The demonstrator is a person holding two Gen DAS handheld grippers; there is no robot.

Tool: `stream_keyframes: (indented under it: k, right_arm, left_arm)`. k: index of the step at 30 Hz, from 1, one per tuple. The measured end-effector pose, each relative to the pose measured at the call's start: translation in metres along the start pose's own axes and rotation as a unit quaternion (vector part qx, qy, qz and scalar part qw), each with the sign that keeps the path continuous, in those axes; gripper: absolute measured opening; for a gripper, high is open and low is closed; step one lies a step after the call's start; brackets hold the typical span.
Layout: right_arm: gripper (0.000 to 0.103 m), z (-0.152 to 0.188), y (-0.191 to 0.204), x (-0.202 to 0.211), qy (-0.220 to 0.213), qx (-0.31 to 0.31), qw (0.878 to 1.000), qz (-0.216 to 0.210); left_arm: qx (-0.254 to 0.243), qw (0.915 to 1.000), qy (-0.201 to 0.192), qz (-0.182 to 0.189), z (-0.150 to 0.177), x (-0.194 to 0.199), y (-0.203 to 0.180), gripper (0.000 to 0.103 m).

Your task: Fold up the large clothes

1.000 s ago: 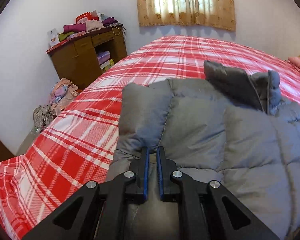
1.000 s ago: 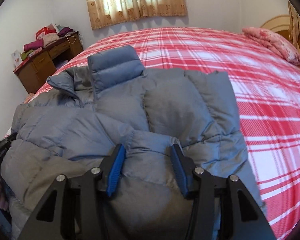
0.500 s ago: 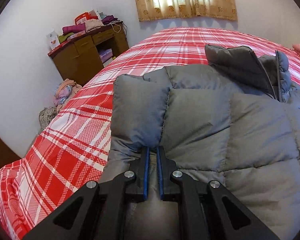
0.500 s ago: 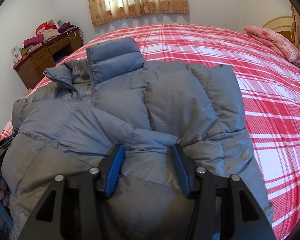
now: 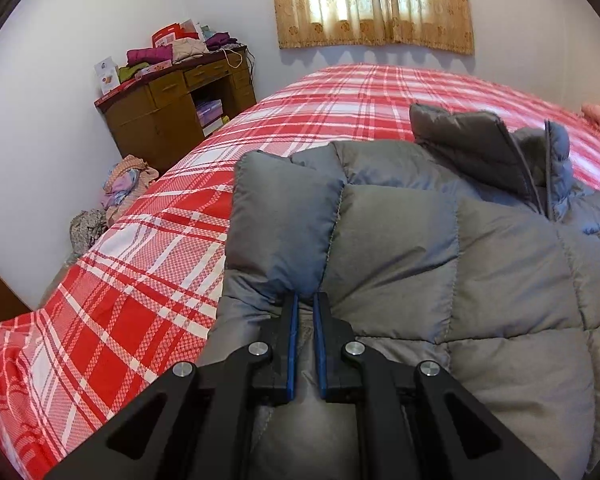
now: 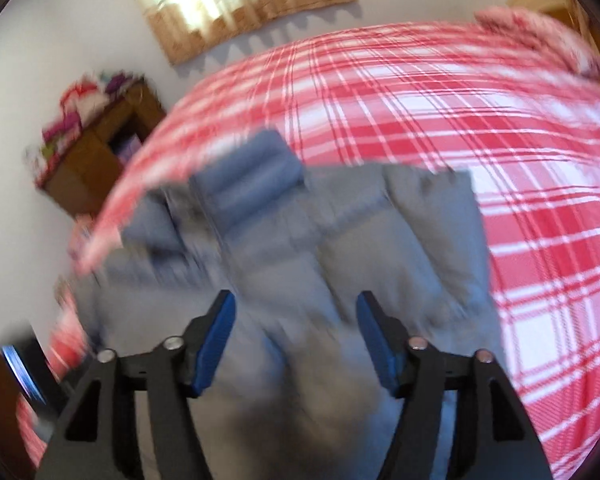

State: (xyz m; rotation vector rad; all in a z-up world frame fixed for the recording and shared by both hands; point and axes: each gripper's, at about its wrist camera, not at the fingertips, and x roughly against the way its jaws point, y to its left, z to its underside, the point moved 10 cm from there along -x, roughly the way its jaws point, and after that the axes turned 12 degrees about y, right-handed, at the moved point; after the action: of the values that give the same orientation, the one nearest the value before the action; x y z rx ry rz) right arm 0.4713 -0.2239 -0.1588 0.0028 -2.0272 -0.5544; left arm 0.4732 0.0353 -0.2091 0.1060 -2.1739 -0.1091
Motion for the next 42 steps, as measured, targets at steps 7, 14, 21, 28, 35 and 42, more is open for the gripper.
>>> stream_keyframes:
  k: [7,14,21,28,35,42]
  right_arm:
    - [0.084,-0.075,0.042,-0.046,0.029,-0.023,0.999,-0.018]
    - [0.084,-0.102,0.038,-0.104,0.094,-0.039,0.995,0.016]
    - [0.017,-0.064,0.015,-0.094,0.129,-0.001,0.992,0.017]
    - [0.012,-0.014,-0.047,-0.081,0.115,-0.002,0.991,0.075]
    - [0.008,-0.004,-0.056,-0.075,0.033,0.034,0.997,0.068]
    - [0.008,-0.001,-0.055,-0.070,-0.023,0.042,0.999,0.021]
  left_arm:
    - [0.019,0.9996,-0.020,0.010,-0.001,0.008,0.004,0.008]
    - [0.040,0.9985,-0.026,0.028,-0.004,0.009,0.010,0.008]
    - [0.042,0.9983,-0.018,0.035,-0.004,0.005,0.009,0.008]
    - [0.035,0.9983,-0.011,0.045,-0.005,0.005,0.006,0.008]
    - [0.010,0.9930,-0.031,0.114,-0.038,0.058,-0.010,0.008]
    - [0.010,0.9846,0.029,0.172,-0.113,0.036,-0.058,0.009]
